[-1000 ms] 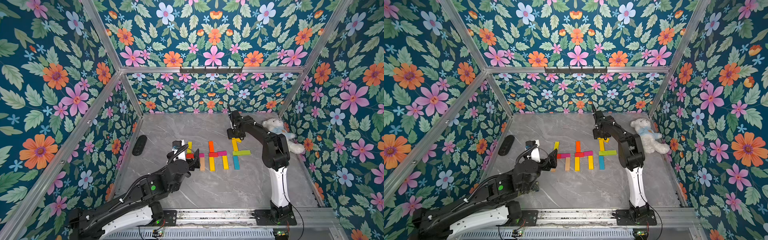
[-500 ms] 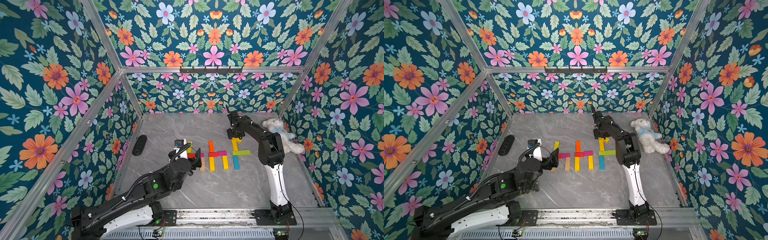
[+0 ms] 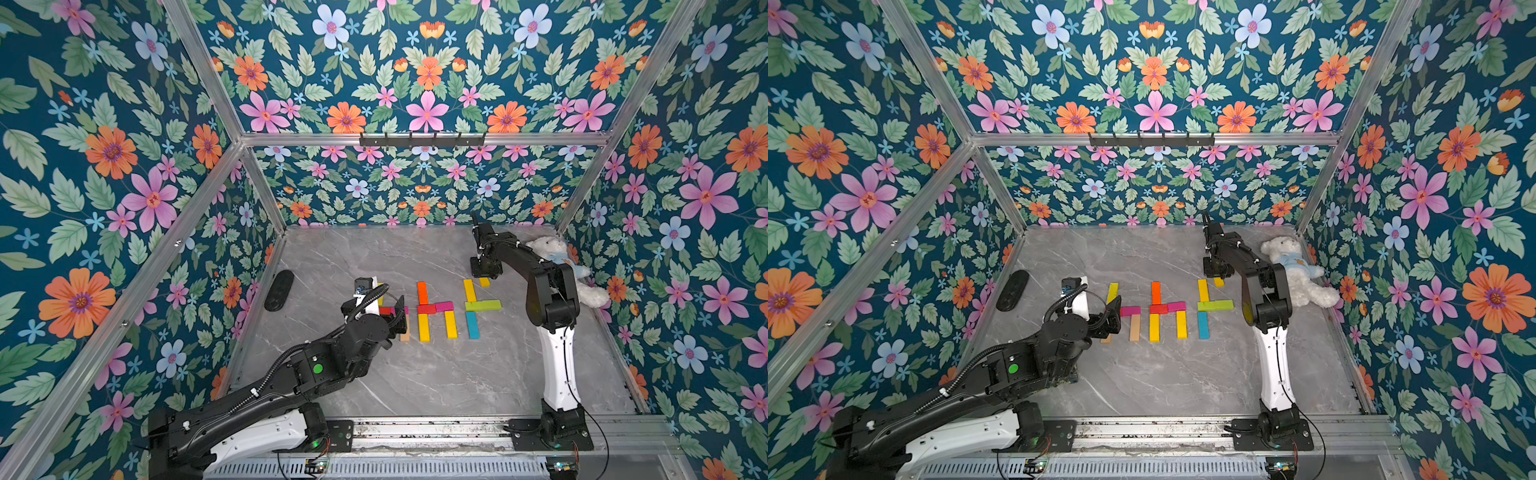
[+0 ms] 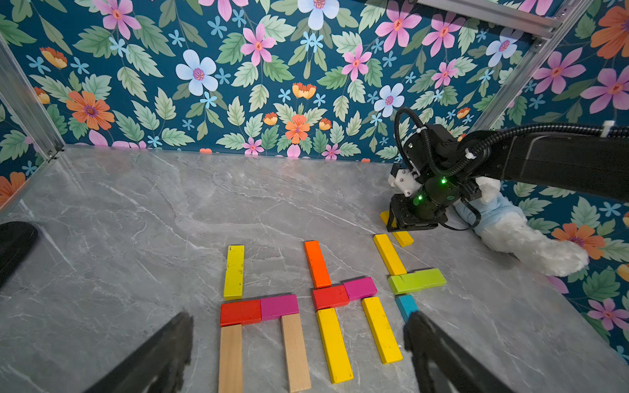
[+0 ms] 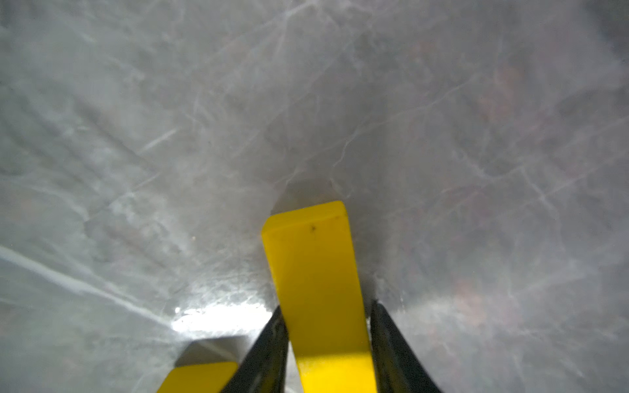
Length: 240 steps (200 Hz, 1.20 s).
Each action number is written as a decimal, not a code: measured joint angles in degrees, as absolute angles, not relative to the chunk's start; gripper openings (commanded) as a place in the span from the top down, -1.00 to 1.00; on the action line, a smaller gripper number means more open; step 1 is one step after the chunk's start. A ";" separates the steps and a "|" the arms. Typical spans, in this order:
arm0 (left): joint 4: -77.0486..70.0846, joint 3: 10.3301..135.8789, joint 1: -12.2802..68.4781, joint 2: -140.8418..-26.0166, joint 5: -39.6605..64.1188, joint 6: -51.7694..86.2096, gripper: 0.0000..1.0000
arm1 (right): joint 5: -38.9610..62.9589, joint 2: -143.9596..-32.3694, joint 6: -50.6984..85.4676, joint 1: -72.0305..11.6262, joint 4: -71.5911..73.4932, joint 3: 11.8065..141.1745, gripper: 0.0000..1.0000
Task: Assemble the letter h with building blocks
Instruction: Pick up the building block from the center of the board, then assemble the building block at the center of the board.
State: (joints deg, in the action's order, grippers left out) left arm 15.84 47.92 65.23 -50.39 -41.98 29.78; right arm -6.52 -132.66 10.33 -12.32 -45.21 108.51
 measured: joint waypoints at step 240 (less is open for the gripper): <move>10.46 53.93 63.00 -80.58 -3.09 22.59 -0.99 | -3.36 -79.96 23.42 -17.45 -41.32 54.87 1.00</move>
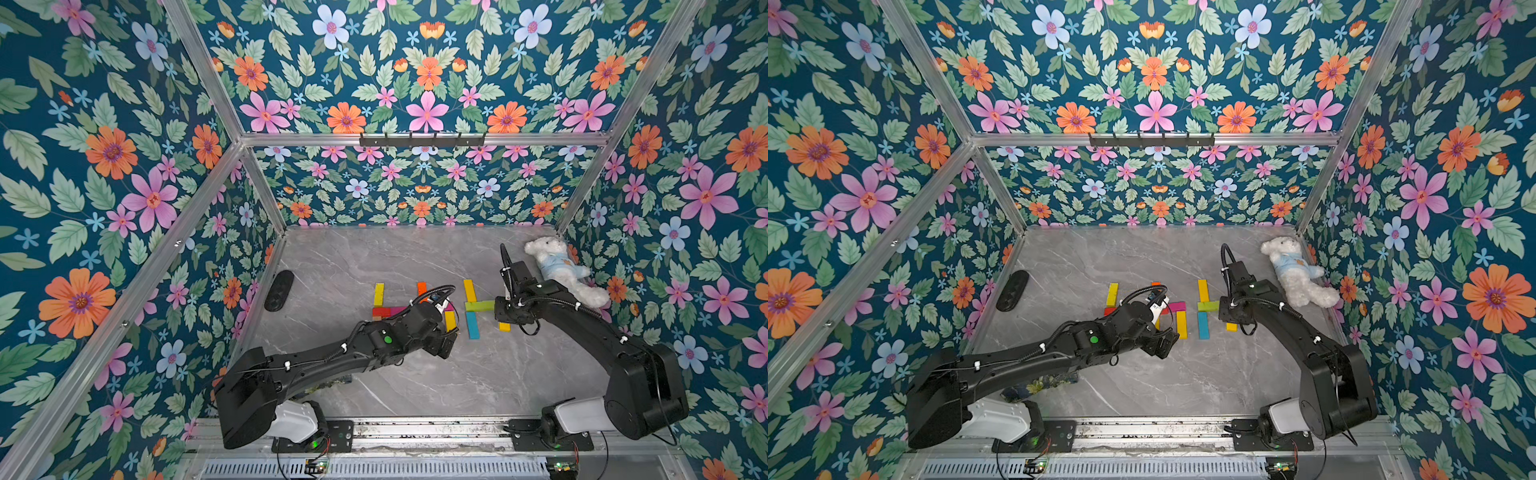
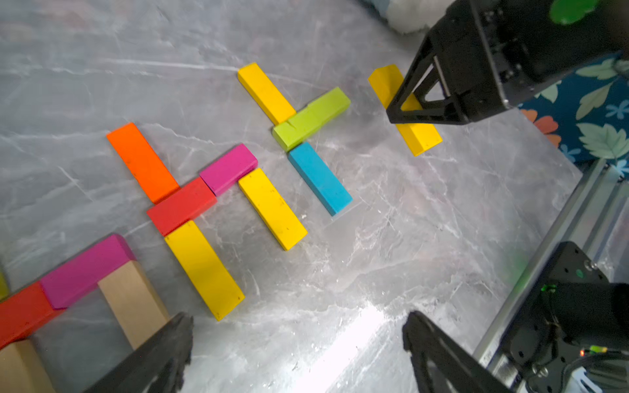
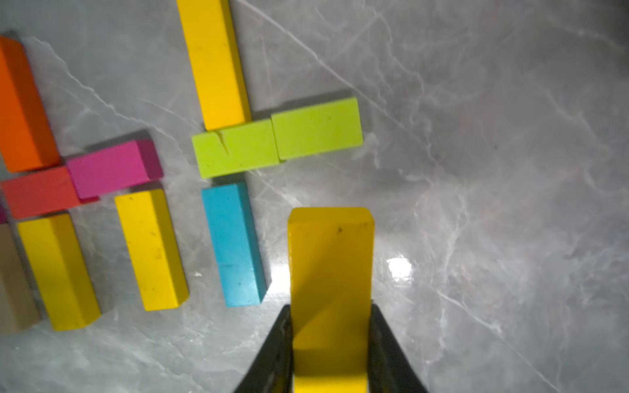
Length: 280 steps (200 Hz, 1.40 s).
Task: Assemble the letter h with building blocks
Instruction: Assemble the building block at the center of the board.
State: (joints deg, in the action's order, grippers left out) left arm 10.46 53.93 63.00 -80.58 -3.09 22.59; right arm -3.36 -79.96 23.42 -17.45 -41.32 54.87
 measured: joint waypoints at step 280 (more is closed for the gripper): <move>9.85 51.22 59.99 -78.15 4.16 23.62 -0.99 | -3.16 -101.06 17.37 -14.83 -42.61 61.54 0.28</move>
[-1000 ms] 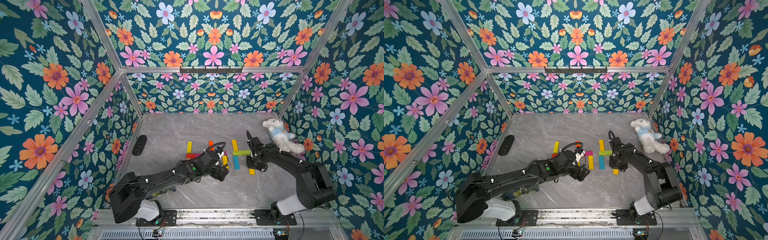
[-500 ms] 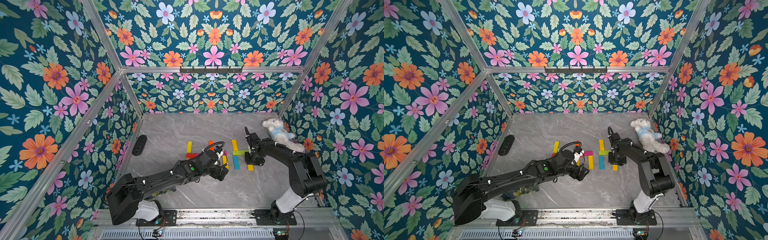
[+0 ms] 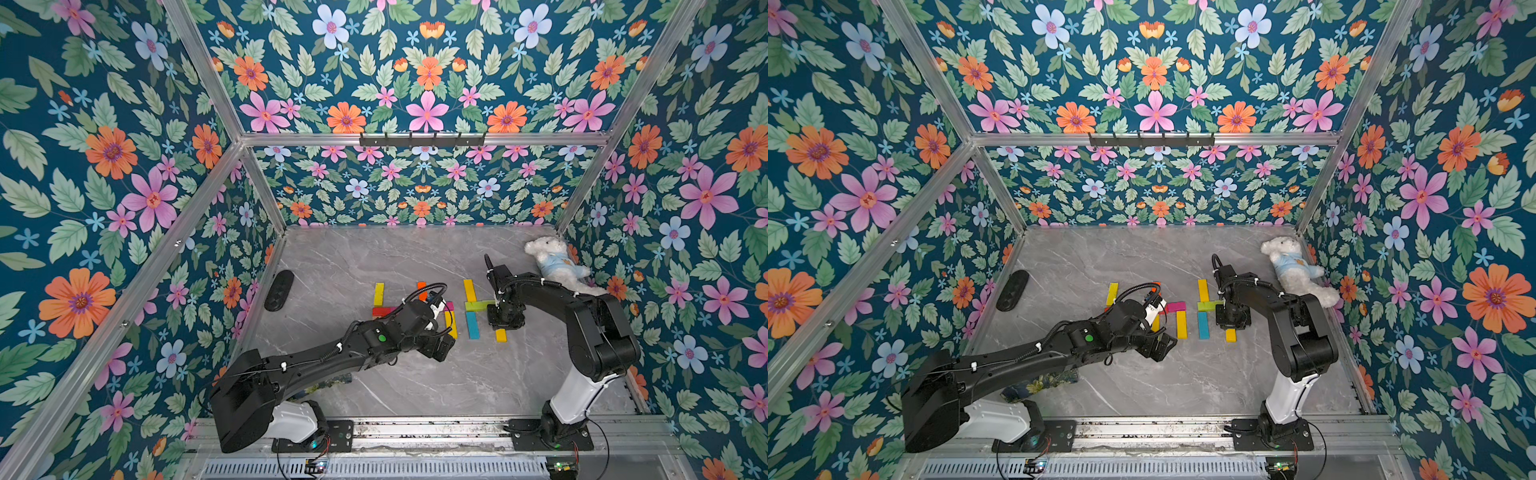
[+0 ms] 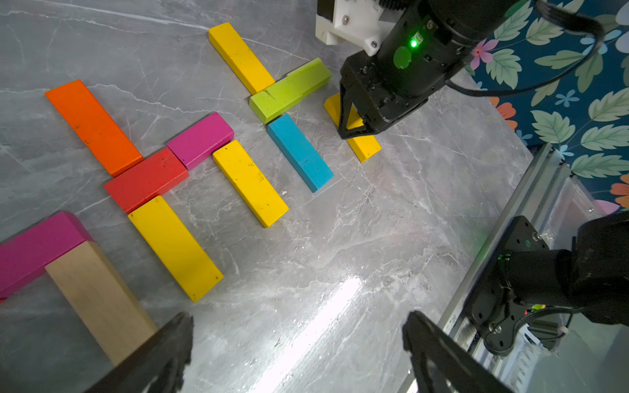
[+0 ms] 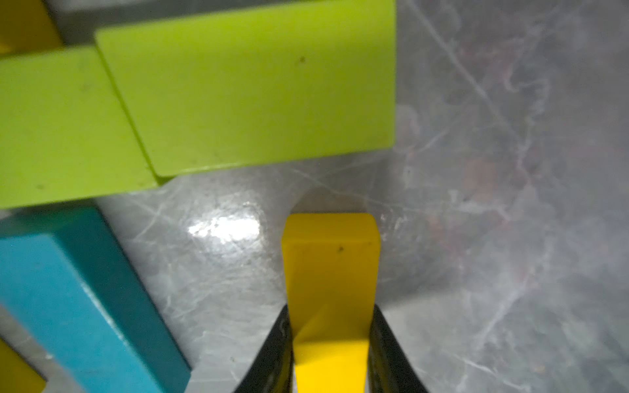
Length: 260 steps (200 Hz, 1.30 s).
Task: Assemble the letter h with building blocks
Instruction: Assemble the building block at the center of the board.
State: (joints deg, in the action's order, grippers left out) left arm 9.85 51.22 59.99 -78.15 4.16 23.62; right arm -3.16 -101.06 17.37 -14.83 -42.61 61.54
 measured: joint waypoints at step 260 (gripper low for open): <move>9.32 49.84 59.46 -75.81 4.10 23.44 -0.99 | 1.74 -91.59 32.73 -13.04 -42.54 49.98 1.00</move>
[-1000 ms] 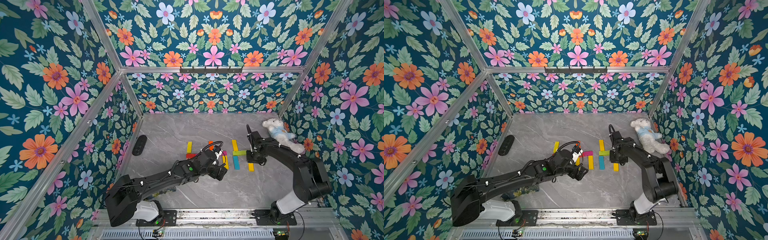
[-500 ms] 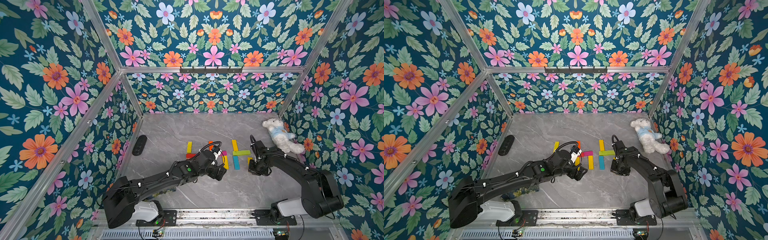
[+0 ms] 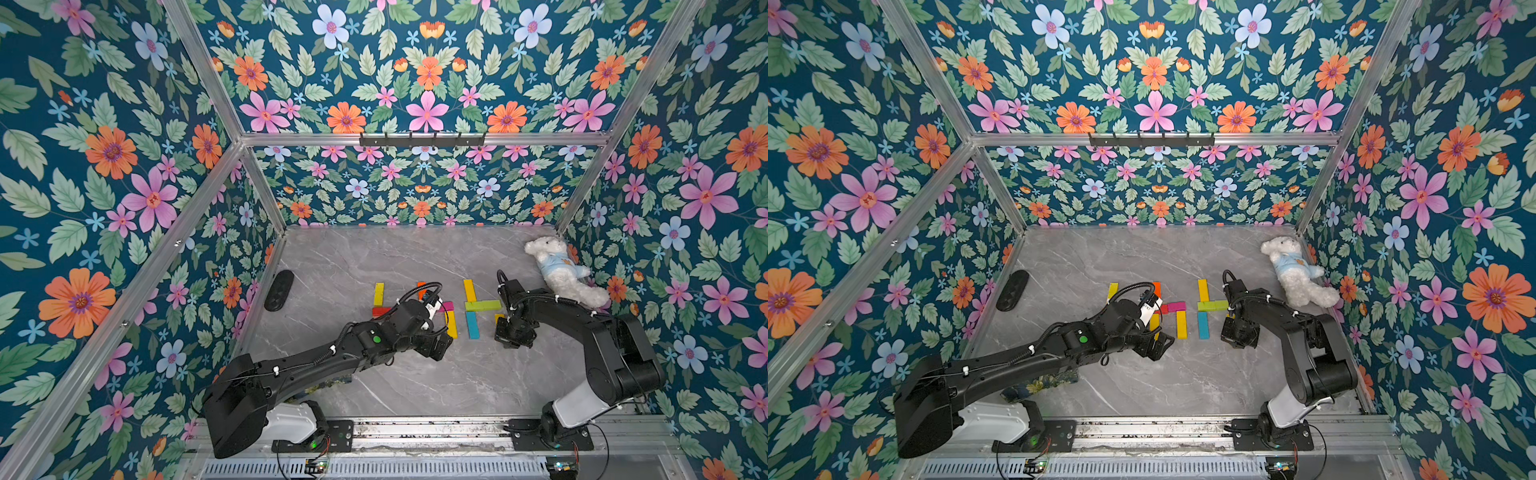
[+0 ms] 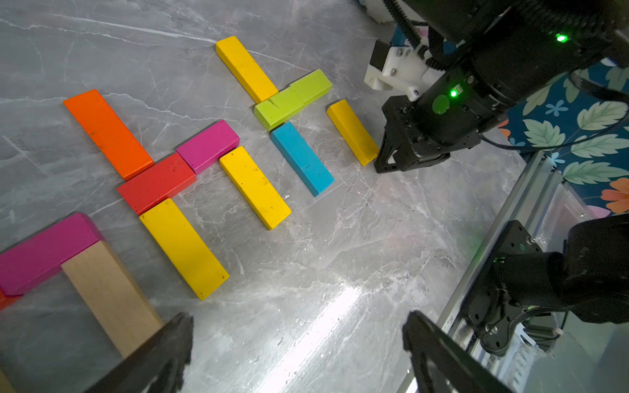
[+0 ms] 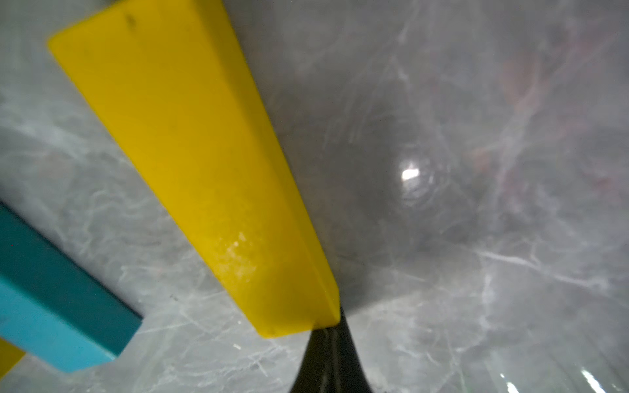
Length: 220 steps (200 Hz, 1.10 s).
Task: Assemble the letter h with building blocks
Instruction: Assemble the building block at the center of the board.
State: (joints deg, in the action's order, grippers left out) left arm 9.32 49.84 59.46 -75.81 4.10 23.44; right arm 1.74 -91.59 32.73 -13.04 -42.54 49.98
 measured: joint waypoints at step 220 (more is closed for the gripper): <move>9.43 49.95 59.24 -77.28 3.84 23.00 -0.99 | 2.83 -96.97 32.36 -12.58 -43.00 54.41 1.00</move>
State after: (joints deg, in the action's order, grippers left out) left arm 9.43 49.95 59.24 -77.28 3.84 23.00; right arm 2.83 -96.97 32.36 -12.58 -43.00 54.41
